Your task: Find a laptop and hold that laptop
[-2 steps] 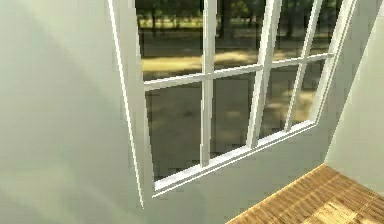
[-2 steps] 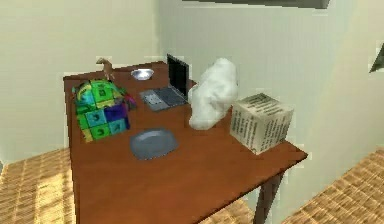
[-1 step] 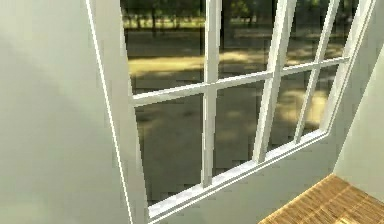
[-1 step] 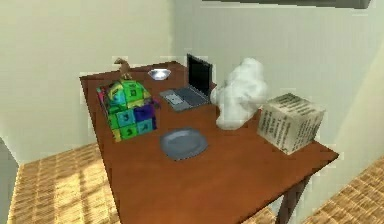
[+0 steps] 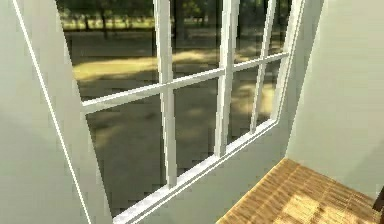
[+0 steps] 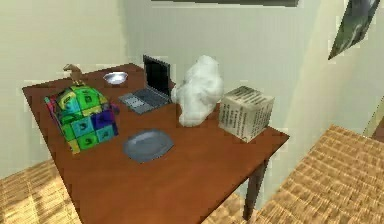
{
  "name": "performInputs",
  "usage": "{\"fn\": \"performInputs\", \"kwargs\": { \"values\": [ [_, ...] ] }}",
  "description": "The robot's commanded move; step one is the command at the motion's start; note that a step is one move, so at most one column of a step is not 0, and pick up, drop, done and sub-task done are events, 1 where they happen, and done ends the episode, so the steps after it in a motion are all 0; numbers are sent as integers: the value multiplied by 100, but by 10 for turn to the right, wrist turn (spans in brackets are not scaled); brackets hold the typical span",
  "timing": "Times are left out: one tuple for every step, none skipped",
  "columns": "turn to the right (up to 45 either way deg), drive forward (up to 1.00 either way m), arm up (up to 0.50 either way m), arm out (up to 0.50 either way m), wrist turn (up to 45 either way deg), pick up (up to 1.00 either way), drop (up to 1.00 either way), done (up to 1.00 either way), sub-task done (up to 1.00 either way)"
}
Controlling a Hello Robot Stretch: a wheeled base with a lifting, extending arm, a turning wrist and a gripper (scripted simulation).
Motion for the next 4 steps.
{"fn": "performInputs", "kwargs": {
  "values": [
    [0,15,0,0,0,0,0,0,0],
    [360,0,0,0,0,0,0,0,0],
    [0,100,0,0,0,0,0,0,0],
    [120,0,0,0,0,0,0,0,0]
  ]
}}
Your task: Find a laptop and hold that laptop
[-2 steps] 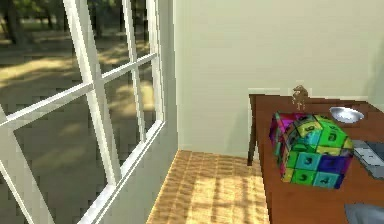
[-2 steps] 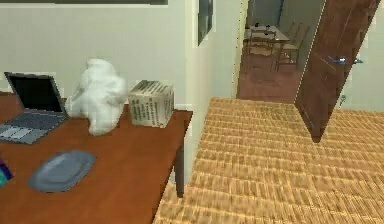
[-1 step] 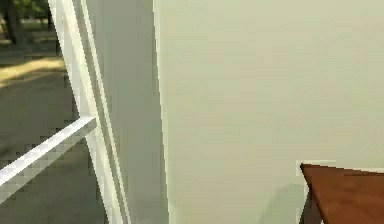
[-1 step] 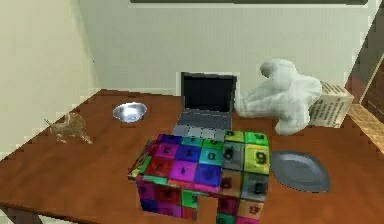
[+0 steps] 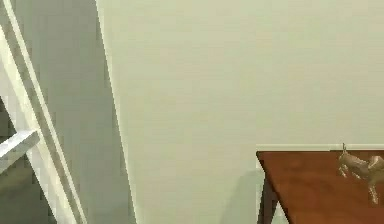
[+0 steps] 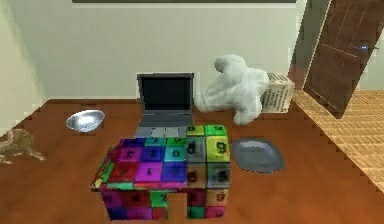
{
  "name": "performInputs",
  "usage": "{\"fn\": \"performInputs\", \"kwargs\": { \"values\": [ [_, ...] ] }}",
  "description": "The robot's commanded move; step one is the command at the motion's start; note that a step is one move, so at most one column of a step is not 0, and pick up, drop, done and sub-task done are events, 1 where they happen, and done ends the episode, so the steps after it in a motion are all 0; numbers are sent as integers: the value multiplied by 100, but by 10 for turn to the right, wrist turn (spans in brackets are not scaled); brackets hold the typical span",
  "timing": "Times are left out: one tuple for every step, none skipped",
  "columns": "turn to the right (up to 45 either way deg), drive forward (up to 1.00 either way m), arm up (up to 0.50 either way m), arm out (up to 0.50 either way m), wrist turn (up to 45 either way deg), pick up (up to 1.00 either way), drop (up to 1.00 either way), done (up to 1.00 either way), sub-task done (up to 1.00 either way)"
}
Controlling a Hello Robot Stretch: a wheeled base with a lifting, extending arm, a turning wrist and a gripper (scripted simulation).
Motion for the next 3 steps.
{"fn": "performInputs", "kwargs": {
  "values": [
    [0,20,0,0,0,0,0,0,0],
    [450,0,0,0,0,0,0,0,0],
    [450,0,0,0,0,0,0,0,0]
  ]
}}
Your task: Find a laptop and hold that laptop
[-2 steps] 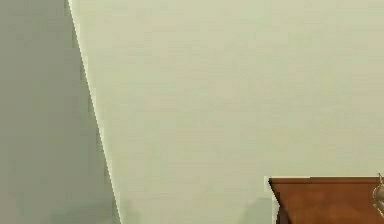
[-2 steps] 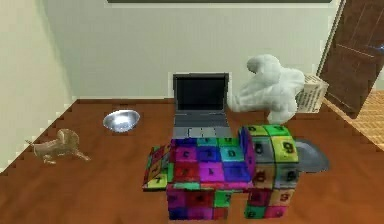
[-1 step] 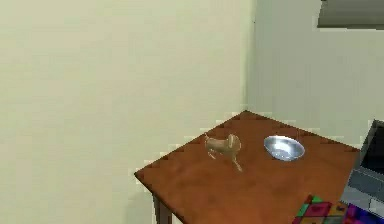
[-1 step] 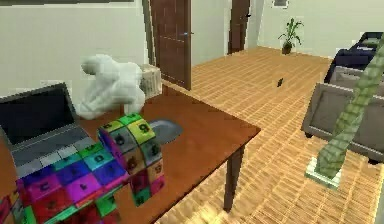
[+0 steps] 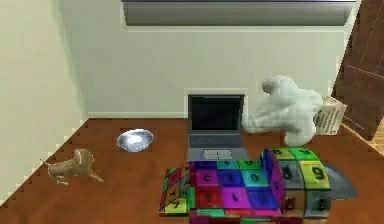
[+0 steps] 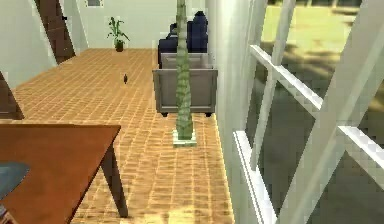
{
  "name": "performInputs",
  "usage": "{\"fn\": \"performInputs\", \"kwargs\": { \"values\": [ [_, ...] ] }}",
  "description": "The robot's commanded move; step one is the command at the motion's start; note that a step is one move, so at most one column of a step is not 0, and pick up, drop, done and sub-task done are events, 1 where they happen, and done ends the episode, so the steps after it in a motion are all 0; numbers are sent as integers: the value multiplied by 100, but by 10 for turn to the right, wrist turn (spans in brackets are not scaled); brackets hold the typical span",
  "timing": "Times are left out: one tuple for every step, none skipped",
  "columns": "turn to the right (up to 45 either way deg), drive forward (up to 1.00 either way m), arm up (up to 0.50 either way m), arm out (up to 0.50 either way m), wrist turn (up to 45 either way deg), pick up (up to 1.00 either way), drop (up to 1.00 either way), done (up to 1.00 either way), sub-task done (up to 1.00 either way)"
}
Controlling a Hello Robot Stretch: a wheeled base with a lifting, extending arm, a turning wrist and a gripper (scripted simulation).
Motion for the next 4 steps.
{"fn": "performInputs", "kwargs": {
  "values": [
    [450,0,0,0,0,0,0,0,0],
    [360,0,0,0,0,0,0,0,0],
    [0,100,0,0,0,0,0,0,0],
    [0,15,0,0,0,0,0,0,0]
  ]
}}
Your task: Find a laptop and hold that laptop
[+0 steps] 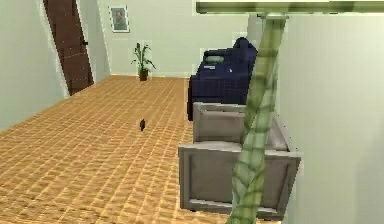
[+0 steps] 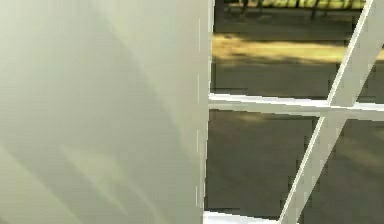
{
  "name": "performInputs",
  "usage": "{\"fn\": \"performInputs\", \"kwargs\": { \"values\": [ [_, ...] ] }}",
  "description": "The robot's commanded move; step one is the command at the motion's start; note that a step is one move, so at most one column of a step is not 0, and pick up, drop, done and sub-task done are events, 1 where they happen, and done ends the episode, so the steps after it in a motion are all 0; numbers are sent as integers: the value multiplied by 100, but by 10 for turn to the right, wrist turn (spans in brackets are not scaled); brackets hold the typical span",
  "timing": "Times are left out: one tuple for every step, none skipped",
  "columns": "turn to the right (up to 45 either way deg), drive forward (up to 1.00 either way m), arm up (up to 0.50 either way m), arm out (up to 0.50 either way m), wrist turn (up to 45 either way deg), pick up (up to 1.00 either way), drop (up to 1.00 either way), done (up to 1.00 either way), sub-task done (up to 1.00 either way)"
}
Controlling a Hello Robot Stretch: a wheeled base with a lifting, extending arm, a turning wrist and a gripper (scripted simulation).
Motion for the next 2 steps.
{"fn": "performInputs", "kwargs": {
  "values": [
    [-330,0,0,0,0,0,0,0,0],
    [0,15,0,0,0,0,0,0,0]
  ]
}}
